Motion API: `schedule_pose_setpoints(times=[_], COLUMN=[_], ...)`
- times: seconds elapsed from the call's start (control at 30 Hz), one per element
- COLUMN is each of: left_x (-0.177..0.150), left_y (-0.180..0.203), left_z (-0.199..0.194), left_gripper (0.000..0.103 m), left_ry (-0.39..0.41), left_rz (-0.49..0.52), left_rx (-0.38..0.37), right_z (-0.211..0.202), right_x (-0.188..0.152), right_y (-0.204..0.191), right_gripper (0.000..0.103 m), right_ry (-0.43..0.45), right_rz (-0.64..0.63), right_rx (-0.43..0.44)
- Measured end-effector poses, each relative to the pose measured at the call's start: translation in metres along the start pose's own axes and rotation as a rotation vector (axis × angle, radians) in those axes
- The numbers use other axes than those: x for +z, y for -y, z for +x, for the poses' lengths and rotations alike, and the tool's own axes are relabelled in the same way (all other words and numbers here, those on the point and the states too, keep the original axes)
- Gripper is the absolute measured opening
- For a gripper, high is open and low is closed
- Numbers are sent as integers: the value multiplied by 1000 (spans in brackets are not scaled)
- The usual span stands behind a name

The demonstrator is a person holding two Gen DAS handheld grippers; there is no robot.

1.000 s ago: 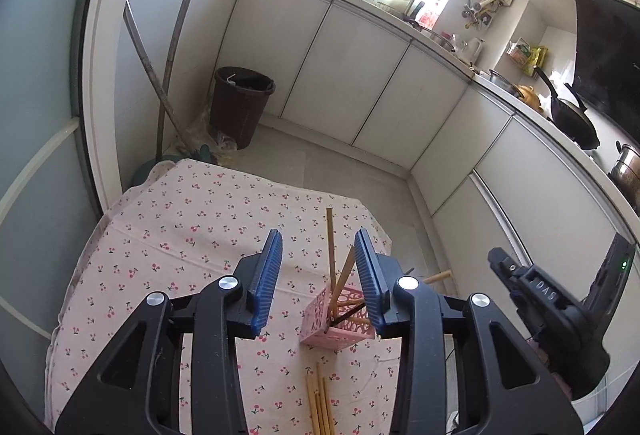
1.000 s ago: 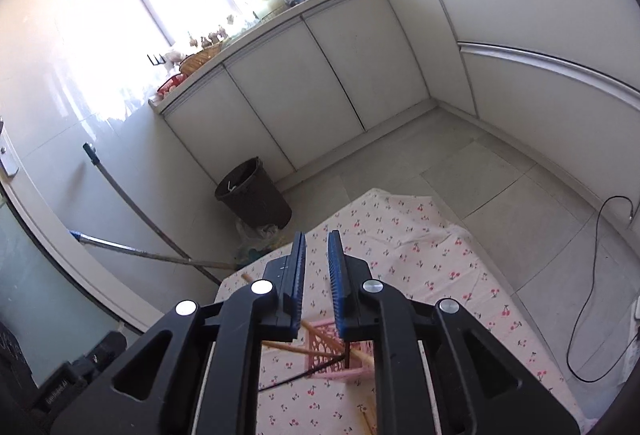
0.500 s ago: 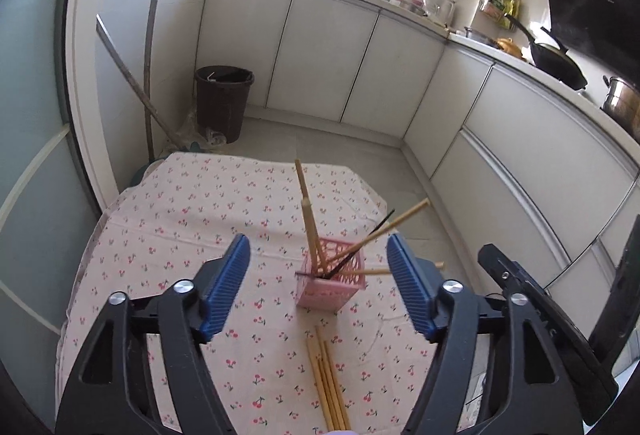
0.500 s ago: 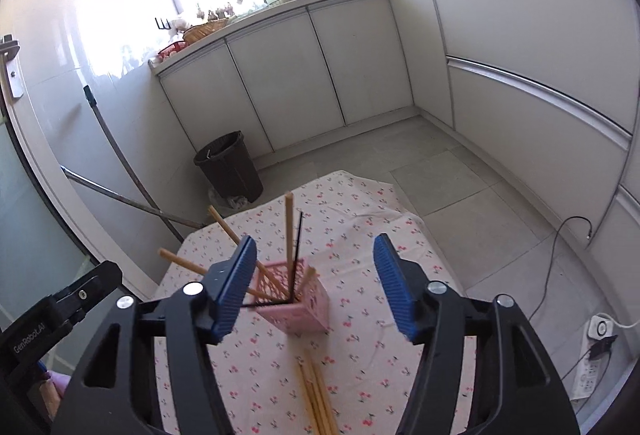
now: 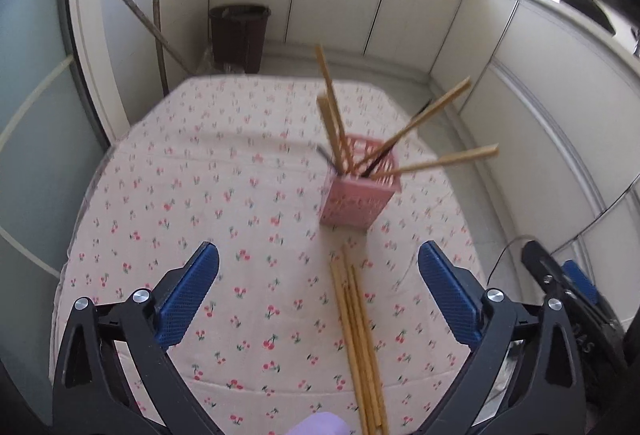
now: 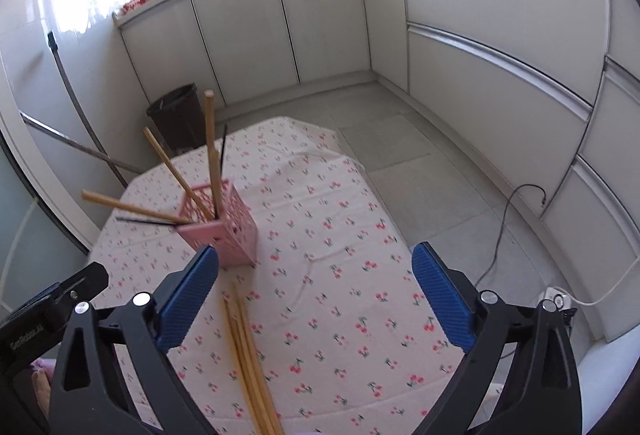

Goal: Organize utensils
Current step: 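Lower both open grippers back down to the wooden chopstick pile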

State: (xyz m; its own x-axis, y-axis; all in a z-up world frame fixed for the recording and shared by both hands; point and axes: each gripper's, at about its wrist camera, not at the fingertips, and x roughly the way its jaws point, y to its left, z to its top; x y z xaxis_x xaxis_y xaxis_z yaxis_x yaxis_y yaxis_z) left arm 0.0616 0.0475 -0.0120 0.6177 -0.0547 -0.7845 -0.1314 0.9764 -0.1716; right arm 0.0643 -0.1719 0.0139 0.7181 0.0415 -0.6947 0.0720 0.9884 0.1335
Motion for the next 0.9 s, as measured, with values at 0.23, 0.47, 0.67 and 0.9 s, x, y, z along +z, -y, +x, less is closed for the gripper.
schedule_pose_setpoints(times=[0.23,0.47,0.67,0.9], left_x=[-23,-43,-41,-39], left_y=[-20,-33,-15,1], left_z=[65,123,140,154], left_gripper=[96,96,95,80], left_ry=[-305,-411,-384,-337], left_rz=[-95,-173,-158,-150], left_rx=[-19,77,100,171], right_z=[26,62,65,70], right_x=[-21,-43,-45,-47], right_y=[20,36,47,56], right_gripper=[96,96,96,96], right_ry=[-195,-457,-493,-526], right_rz=[13,230,308,371], right_rx=[-1,168,180,199])
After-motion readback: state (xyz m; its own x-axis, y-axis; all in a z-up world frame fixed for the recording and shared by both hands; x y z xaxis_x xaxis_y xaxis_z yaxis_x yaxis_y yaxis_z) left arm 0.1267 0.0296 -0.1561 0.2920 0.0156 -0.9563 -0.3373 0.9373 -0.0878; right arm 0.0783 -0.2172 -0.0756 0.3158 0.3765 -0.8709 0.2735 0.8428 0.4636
